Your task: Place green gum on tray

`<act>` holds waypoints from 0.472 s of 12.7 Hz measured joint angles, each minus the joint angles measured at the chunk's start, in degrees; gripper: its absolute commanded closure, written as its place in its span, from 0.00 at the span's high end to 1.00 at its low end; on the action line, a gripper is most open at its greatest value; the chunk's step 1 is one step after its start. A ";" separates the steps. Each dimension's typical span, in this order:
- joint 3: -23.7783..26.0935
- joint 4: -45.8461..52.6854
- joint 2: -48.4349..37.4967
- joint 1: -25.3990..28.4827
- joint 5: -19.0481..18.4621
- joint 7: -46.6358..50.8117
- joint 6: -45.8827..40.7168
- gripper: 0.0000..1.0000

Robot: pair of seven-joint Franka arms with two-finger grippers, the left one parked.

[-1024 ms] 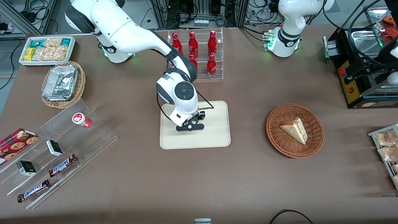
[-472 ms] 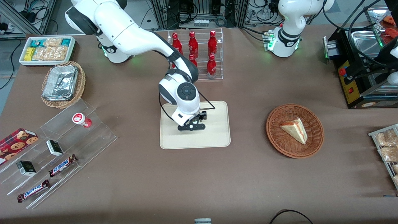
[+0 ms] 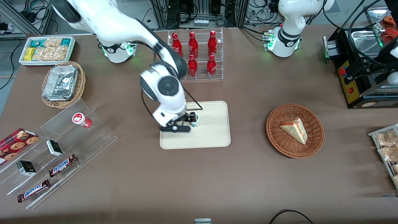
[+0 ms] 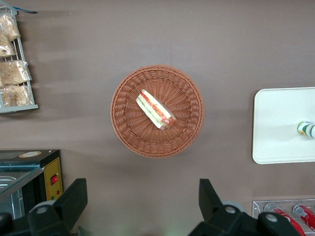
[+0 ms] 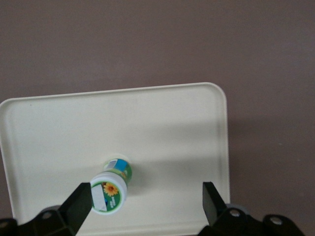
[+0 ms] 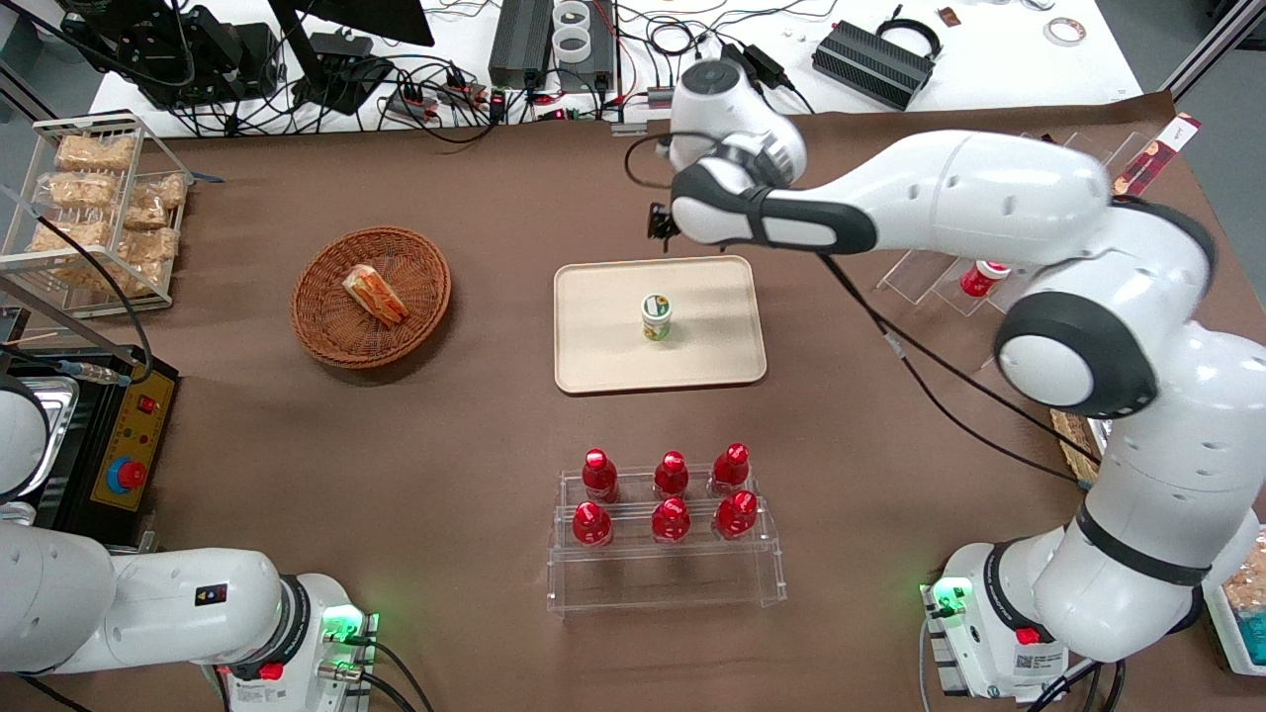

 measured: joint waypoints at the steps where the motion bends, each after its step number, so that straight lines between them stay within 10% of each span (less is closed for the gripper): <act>1: 0.11 -1.15 -3.50 -1.02 0.28 -0.18 -3.05 1.00; 6: 0.18 -3.72 -17.15 -9.41 5.81 -9.87 -18.05 1.00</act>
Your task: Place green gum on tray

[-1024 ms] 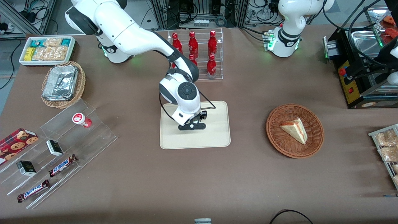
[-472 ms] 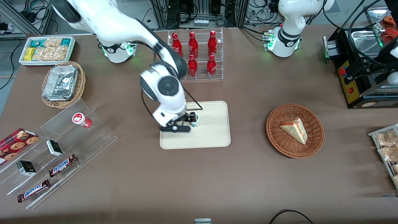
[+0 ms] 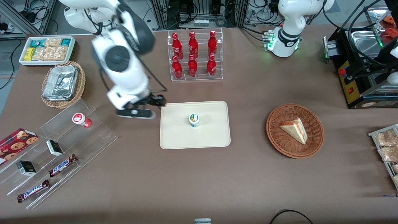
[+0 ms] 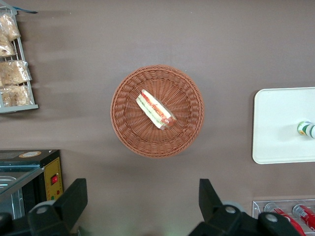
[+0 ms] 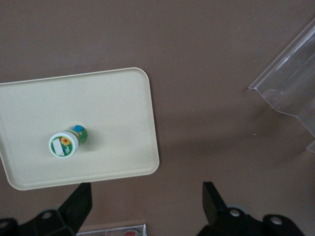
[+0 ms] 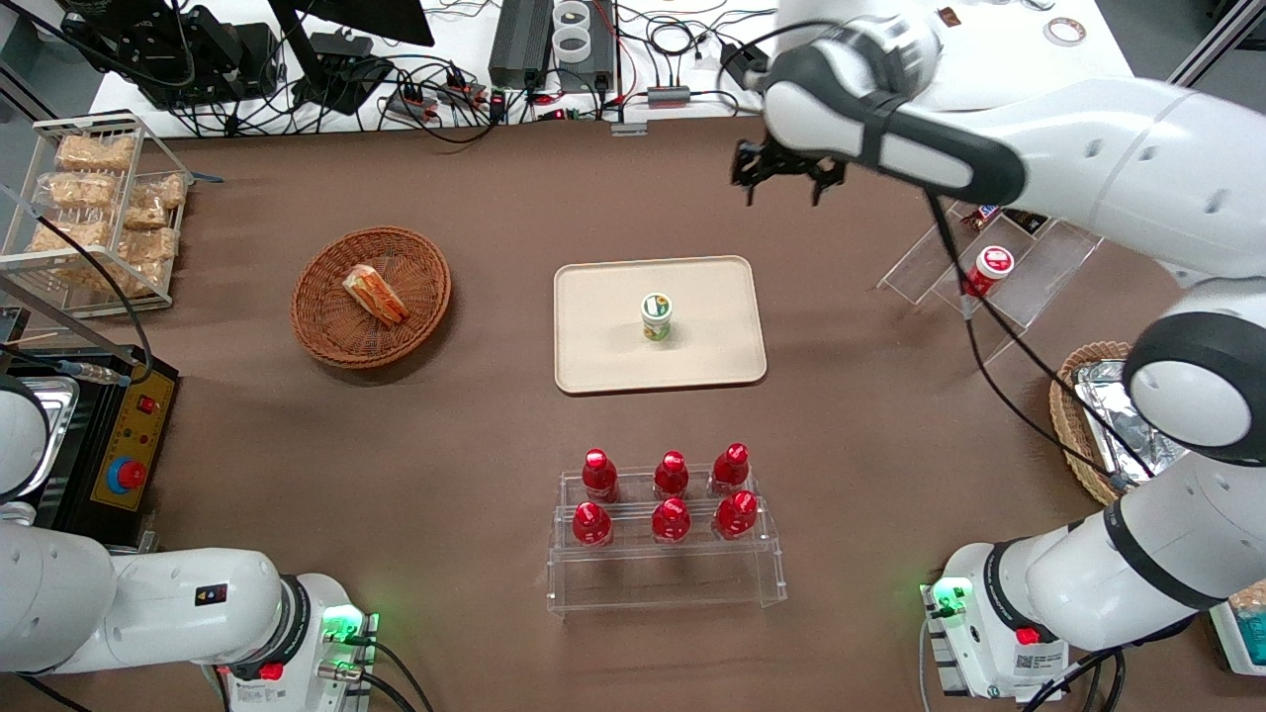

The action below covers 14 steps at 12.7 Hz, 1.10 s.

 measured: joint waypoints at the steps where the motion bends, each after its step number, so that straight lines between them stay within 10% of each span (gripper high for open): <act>1: -0.01 -0.33 -2.52 -2.39 0.74 -2.57 -2.62 1.00; 7: -1.83 -1.37 -12.12 -14.54 1.29 -17.15 -13.92 1.00; 14: -12.24 -0.59 -12.74 -15.39 1.39 -22.90 -15.46 1.00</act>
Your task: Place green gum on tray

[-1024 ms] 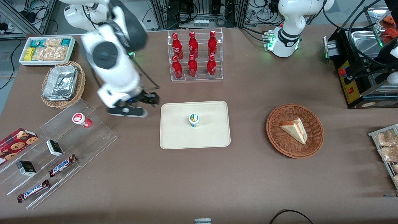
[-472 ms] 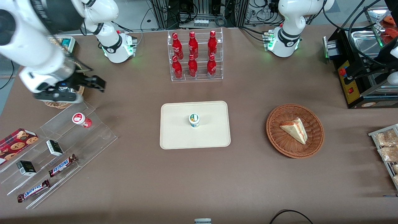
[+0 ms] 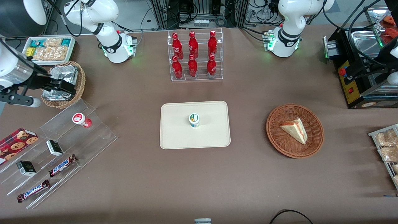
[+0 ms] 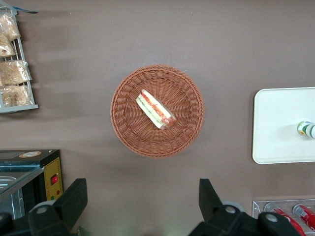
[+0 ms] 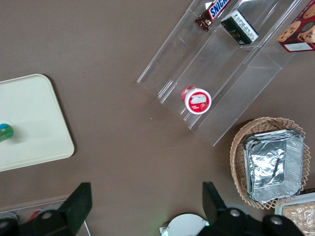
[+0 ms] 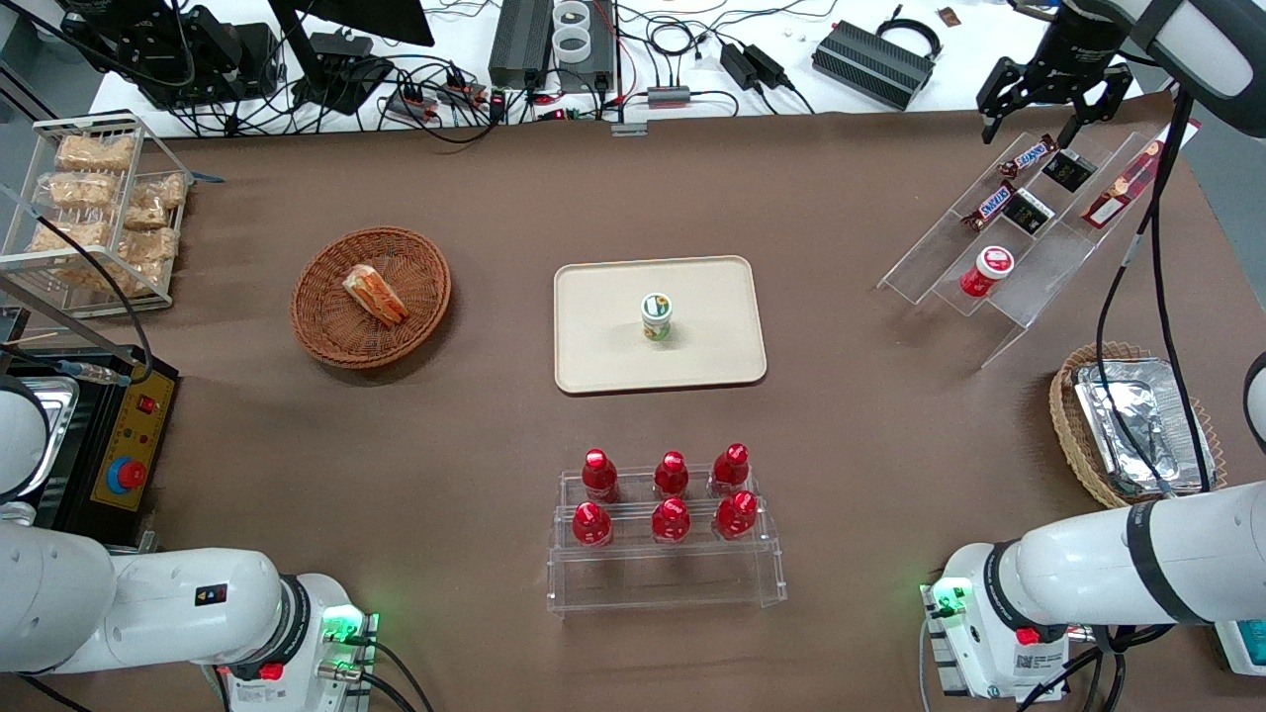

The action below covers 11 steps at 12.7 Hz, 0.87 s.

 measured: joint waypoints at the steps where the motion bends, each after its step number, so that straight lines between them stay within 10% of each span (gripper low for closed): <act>1: -1.20 0.00 0.00 0.00 0.00 -2.03 0.00 1.00; 11: -3.74 0.77 0.06 -2.70 0.01 -8.25 0.00 1.00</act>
